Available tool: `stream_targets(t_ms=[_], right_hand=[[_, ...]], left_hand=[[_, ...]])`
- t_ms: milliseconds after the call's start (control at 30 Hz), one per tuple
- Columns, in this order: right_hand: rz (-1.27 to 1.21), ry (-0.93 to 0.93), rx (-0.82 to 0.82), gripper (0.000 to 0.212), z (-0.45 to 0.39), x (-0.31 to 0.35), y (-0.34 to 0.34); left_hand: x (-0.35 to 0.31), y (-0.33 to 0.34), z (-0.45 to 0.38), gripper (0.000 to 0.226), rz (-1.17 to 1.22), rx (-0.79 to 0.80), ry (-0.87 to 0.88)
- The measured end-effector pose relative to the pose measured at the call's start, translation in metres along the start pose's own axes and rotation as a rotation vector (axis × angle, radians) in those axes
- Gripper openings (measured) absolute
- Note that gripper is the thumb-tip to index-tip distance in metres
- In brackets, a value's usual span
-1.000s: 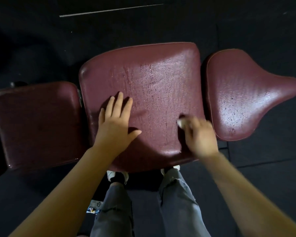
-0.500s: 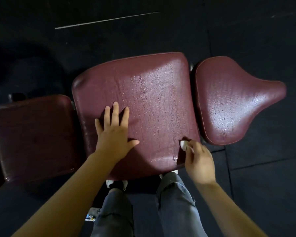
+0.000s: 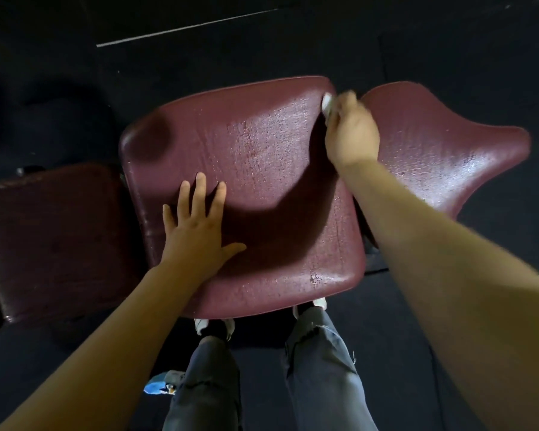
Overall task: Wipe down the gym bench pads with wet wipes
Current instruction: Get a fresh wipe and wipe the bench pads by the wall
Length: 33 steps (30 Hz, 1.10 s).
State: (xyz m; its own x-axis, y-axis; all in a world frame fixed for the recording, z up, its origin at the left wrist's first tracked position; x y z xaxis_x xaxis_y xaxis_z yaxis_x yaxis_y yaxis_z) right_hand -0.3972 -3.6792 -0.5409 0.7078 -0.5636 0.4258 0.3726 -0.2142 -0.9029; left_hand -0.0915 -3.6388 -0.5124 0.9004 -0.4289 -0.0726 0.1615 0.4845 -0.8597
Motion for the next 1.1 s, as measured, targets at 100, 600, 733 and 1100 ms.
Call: stream_targets(t_ms=[100, 600, 733, 1100], right_hand=[[-0.007, 0.013, 0.095, 0.023, 0.085, -0.031, -0.009], [-0.09, 0.378, 0.054, 0.006, 0.252, -0.091, -0.054], [-0.088, 0.262, 0.08, 0.008, 0.281, -0.022, -0.033], [-0.105, -0.542, 0.432, 0.026, 0.322, 0.108, 0.006]], left_hand=[[0.001, 0.0, -0.001, 0.118, 0.011, 0.01, -0.006], [0.01, -0.014, 0.011, 0.078, 0.164, -0.049, 0.08], [0.031, -0.013, 0.031, 0.067, 0.258, -0.092, 0.071], [0.071, 0.01, 0.076, 0.069, 0.398, -0.111, -0.066]])
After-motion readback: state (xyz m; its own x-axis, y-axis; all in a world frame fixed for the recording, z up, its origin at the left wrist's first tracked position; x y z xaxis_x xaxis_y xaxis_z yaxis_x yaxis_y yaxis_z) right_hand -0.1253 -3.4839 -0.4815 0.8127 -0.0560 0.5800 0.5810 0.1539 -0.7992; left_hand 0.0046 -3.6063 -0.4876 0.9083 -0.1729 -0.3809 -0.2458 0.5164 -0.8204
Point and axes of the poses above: each hand's wrist, its own z-axis away from the middle knuckle, its own y-axis out of the palm, x = y × z, the point moved 6 cm from there along -z, towards the middle knuckle, and after that the axes turned 6 degrees about -x, right-handed, at the moved point
